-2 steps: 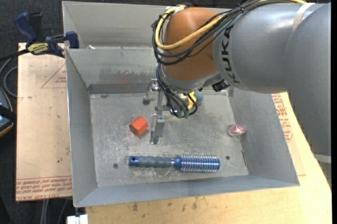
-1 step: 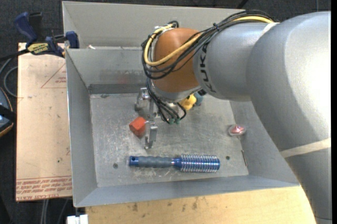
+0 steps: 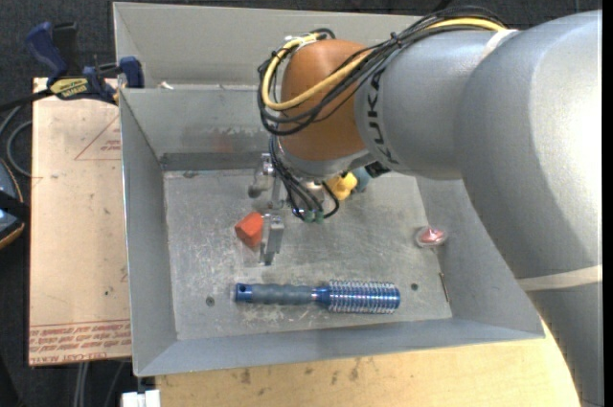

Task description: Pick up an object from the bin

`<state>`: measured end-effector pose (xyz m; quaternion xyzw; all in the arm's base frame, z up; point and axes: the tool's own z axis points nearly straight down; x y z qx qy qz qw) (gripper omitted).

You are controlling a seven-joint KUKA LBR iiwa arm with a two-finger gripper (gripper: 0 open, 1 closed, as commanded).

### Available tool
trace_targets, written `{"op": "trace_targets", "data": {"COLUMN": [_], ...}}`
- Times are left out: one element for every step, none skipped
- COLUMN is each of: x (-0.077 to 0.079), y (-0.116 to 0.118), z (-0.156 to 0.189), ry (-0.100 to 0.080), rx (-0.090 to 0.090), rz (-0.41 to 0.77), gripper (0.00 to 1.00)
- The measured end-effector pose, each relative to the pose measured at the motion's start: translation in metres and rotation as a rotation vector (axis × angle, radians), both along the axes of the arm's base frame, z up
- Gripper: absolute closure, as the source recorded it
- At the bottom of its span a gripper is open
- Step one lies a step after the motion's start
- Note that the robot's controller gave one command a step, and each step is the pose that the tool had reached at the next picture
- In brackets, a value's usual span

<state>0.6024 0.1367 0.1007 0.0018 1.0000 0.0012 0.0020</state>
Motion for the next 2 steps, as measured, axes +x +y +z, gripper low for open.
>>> {"op": "trace_targets", "data": {"x": [0.001,0.006], "y": [-0.007,0.001], "z": [-0.001,-0.028], "ry": [0.002,-0.007], "rx": [-0.001,0.0], "rz": [-0.019,-0.02], "gripper": [0.0,0.0]}}
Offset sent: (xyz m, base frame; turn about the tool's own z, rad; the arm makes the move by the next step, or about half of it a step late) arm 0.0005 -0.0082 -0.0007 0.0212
